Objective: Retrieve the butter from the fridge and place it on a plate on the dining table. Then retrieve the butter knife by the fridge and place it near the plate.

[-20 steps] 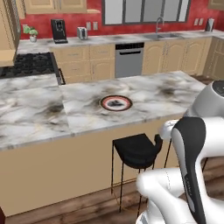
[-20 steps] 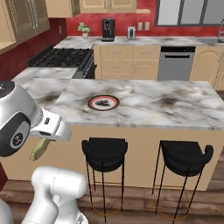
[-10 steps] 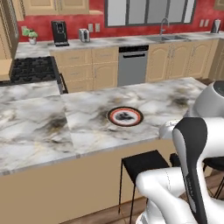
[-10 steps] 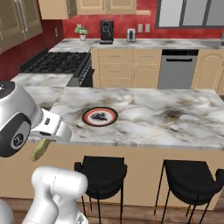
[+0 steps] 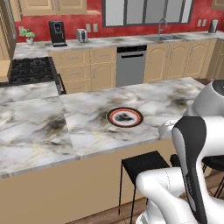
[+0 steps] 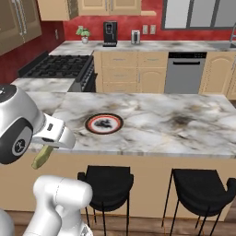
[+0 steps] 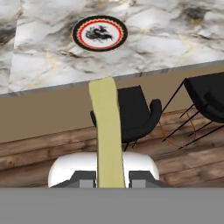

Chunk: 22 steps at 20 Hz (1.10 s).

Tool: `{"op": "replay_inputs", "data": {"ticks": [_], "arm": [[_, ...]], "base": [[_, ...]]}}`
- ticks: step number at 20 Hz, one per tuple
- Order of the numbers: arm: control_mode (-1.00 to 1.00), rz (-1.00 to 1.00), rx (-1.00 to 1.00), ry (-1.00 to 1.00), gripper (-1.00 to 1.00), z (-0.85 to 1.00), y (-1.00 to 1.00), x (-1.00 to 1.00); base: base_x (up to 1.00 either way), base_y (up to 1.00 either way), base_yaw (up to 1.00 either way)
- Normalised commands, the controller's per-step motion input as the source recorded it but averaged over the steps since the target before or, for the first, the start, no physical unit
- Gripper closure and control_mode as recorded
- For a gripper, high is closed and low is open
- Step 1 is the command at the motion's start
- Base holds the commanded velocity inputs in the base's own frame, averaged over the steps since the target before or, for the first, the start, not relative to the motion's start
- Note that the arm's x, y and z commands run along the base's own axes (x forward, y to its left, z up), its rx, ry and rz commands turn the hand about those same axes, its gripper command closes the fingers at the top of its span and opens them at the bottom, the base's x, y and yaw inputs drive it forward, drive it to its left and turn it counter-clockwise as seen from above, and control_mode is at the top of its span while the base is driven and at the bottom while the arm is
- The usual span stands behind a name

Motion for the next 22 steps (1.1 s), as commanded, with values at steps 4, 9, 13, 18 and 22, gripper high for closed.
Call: {"op": "replay_inputs", "data": {"ticks": [4, 9, 13, 18, 22], "arm": [[1.0, 0.0, 0.0, 0.0, 1.0, 0.0, 0.0, 0.0], [1.0, 0.0, 0.0, 0.0, 1.0, 0.0, 0.0, 0.0], [-1.0, 0.0, 0.0, 0.0, 1.0, 0.0, 0.0, 0.03], [-1.0, 0.0, 0.0, 0.0, 1.0, 0.0, 0.04, 0.53], [-1.0, 0.0, 0.0, 0.03, 1.0, 0.0, 0.0, 0.83]], "base": [[0.09, 0.08, -0.01], [0.0, 0.0, 0.0], [0.0, 0.0, 0.0], [0.0, 0.0, 0.0], [0.0, 0.0, 0.0]]}}
